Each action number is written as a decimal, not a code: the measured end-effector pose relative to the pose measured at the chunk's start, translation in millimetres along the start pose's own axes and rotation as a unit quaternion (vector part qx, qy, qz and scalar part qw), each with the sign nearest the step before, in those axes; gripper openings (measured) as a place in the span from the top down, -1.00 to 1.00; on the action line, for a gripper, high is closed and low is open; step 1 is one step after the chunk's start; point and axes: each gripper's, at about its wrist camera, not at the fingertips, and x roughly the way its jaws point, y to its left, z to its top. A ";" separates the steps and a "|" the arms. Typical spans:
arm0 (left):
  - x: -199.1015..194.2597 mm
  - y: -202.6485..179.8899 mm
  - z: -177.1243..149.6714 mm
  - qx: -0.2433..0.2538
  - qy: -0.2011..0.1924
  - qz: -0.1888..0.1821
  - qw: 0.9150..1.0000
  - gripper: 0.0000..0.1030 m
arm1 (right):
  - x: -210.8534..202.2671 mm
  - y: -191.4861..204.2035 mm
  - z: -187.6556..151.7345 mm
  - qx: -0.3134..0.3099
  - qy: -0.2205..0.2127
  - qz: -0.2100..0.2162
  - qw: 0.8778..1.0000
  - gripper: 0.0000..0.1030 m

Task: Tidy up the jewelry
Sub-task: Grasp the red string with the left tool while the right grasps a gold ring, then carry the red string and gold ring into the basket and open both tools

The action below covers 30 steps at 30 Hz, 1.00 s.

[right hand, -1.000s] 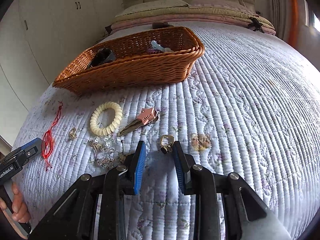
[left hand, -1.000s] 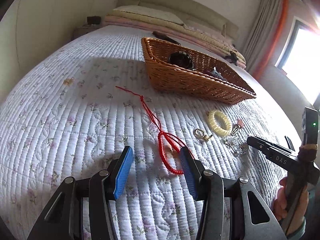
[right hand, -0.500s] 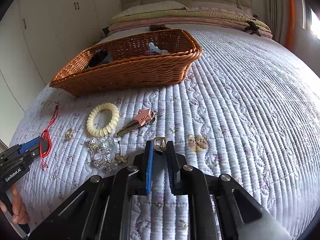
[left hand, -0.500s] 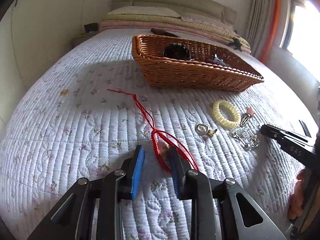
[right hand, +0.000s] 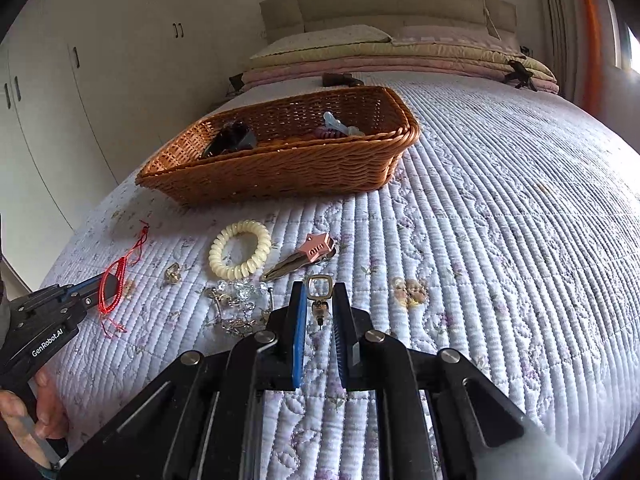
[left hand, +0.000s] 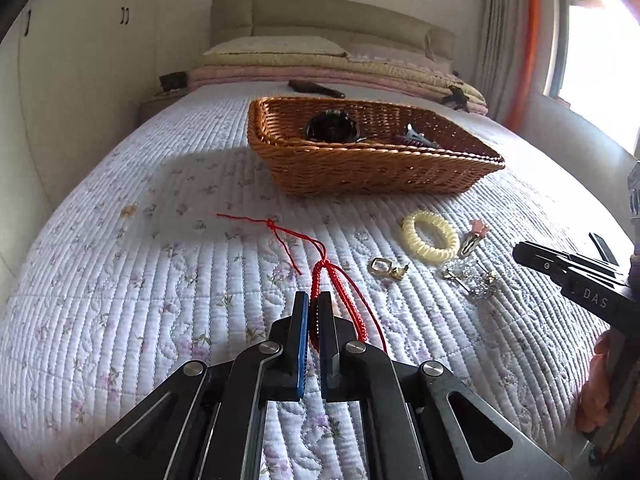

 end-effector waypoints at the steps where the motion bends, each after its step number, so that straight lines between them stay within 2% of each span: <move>1: -2.1 -0.4 0.0 0.001 -0.004 -0.001 1.000 0.92 | -2.6 0.9 0.1 -0.002 -0.006 0.004 1.000 0.71; 11: -24.5 -3.4 1.8 0.000 -0.050 -0.018 0.999 0.92 | -19.2 6.1 -0.9 -0.013 -0.041 0.015 0.999 0.71; 16: -40.2 -7.7 15.2 -0.005 -0.075 -0.034 0.997 0.92 | -39.5 11.3 10.6 -0.019 -0.067 0.016 0.997 0.71; 21: -55.7 -15.4 54.9 0.005 -0.109 -0.047 0.993 0.92 | -56.3 16.6 52.2 -0.028 -0.095 0.020 0.995 0.71; 24: -52.5 -21.2 94.4 0.009 -0.126 -0.050 0.991 0.92 | -50.4 16.0 88.9 -0.029 -0.102 0.017 0.994 0.71; 30: -4.0 -17.9 162.2 -0.016 -0.132 -0.067 0.989 0.92 | -0.7 7.9 148.5 -0.015 -0.095 0.022 0.995 0.71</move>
